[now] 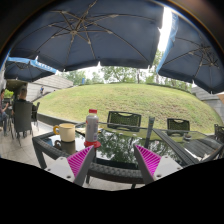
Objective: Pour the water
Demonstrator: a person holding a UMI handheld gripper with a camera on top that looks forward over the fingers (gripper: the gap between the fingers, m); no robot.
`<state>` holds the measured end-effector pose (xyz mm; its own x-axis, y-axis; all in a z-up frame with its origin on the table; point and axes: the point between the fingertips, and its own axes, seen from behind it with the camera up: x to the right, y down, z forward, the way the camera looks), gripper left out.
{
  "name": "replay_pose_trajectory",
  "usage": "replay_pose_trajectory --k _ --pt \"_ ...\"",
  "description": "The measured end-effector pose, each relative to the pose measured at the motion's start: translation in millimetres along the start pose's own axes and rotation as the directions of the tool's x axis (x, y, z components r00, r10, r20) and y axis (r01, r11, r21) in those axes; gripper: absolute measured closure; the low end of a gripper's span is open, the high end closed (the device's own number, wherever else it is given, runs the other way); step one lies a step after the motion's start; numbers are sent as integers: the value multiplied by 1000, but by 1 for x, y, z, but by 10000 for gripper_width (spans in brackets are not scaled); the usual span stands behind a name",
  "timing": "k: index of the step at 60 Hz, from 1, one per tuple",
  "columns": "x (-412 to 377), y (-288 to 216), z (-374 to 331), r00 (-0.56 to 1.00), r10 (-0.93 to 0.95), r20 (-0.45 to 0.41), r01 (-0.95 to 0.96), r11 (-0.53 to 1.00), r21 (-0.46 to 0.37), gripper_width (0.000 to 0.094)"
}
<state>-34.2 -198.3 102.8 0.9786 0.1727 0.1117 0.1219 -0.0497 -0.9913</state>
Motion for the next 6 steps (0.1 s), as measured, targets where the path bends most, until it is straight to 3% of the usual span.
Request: replay_pose_trajectory --k 6 --pt "13 0 0 999 44 -29 -43 999 18 94"
